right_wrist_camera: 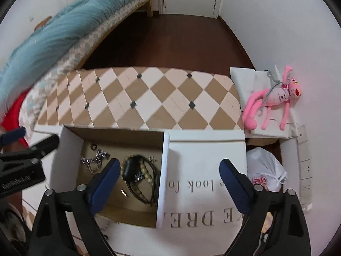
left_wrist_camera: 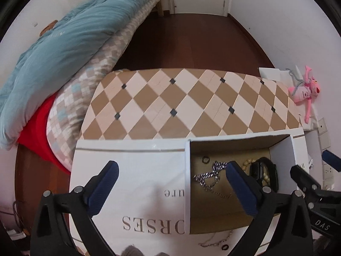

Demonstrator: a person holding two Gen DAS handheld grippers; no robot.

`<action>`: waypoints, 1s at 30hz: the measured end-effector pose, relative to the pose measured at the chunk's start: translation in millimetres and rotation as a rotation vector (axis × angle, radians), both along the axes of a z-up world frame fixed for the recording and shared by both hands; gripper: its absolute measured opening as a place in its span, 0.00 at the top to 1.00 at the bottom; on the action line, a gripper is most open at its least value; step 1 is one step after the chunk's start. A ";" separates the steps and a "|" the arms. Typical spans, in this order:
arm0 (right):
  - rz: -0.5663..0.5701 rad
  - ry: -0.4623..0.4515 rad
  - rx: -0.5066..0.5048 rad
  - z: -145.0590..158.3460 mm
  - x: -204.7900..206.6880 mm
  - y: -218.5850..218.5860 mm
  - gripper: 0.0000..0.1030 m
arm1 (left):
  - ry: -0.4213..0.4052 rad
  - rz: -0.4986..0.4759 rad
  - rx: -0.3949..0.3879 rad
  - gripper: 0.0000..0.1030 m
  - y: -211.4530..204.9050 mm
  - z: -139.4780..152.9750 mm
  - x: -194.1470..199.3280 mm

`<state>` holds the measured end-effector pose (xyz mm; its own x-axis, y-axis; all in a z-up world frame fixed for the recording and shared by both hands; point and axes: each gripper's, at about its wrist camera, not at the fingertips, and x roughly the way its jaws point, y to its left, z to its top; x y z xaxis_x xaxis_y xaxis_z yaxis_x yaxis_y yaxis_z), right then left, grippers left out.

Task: Organize jewelry
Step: 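Place the ring and earring into the box and open both tools, then withdraw both tools and move toward the last ring and chain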

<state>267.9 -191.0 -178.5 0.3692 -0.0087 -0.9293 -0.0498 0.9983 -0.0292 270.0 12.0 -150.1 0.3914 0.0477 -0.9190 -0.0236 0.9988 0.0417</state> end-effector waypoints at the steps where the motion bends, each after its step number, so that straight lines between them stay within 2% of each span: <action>1: 0.001 0.004 -0.004 -1.2 -2.0 1.1 0.00 | 0.004 0.006 -0.003 0.00 0.7 -0.8 -1.6; 7: -0.030 -0.019 -0.023 6.5 -15.7 0.2 0.00 | -0.001 0.018 -0.010 0.00 3.5 4.5 -14.8; 14: -0.047 -0.101 -0.005 40.1 -42.8 2.6 0.00 | -0.062 0.015 -0.022 0.00 8.5 32.8 -41.5; 18: -0.025 -0.120 0.026 46.8 -71.1 10.9 0.00 | -0.091 0.034 0.013 0.00 12.9 38.4 -65.8; 21: 0.004 -0.102 0.046 34.4 -92.4 19.8 0.00 | -0.096 0.028 0.051 0.00 16.0 25.4 -90.6; 23: 0.027 -0.074 0.050 14.0 -109.2 27.6 0.00 | -0.081 0.024 0.087 0.00 18.9 5.1 -107.6; 26: 0.045 -0.014 0.070 -21.2 -129.2 36.2 0.00 | -0.020 0.025 0.091 0.01 24.9 -28.3 -124.8; 30: 0.061 0.022 0.111 -52.8 -146.4 43.4 0.00 | 0.050 0.037 0.066 0.01 32.6 -66.6 -139.2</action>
<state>121.5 -147.6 -231.3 0.3452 0.1165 -0.9313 -0.1095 0.9905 0.0833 130.8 44.5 -216.7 0.3416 0.1221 -0.9319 -0.0566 0.9924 0.1093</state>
